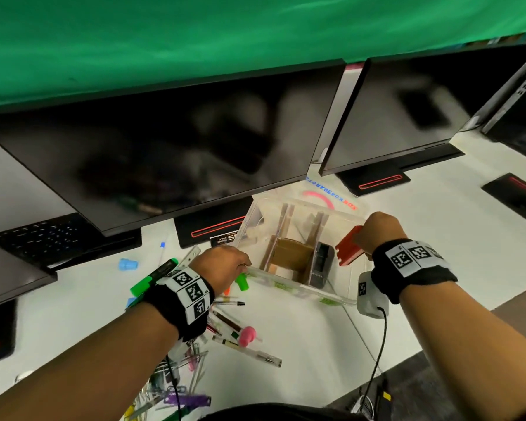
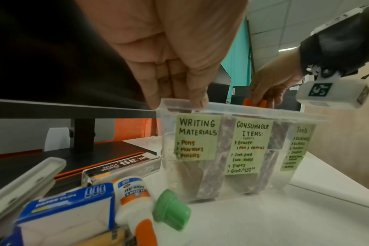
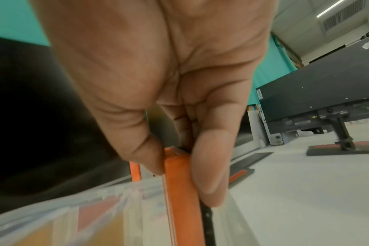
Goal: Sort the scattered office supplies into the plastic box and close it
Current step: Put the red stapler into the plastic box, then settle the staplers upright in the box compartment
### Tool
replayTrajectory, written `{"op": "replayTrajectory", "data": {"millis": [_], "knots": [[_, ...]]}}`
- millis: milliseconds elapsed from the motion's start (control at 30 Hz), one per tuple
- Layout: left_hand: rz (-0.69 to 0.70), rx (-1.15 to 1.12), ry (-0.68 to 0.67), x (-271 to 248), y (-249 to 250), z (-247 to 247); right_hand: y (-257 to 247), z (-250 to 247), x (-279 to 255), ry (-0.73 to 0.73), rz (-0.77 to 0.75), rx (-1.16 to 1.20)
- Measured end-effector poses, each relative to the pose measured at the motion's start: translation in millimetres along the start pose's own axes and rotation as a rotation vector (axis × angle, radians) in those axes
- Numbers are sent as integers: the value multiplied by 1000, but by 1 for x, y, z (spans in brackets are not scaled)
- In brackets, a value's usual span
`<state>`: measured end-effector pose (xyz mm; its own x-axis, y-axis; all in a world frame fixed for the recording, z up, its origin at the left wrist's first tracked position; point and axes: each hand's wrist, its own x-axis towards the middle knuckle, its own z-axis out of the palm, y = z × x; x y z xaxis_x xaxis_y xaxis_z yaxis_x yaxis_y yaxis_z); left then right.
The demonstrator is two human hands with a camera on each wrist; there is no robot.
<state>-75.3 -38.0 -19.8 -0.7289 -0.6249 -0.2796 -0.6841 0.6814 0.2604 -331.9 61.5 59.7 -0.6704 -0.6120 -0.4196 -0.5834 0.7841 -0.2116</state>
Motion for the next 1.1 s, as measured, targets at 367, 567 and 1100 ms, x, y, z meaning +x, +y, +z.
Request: {"op": "replayTrajectory", "data": {"millis": [367,567,1100], "knots": [[15,-6,-3,3,1,-4,1,23,24,-97,3,-56],[50,7,7,3,-2,-4,-2,31,10,63,-184,-114],[-230,-79,93,56,-60,7,36,111,-34,-54,-690,-46]]}}
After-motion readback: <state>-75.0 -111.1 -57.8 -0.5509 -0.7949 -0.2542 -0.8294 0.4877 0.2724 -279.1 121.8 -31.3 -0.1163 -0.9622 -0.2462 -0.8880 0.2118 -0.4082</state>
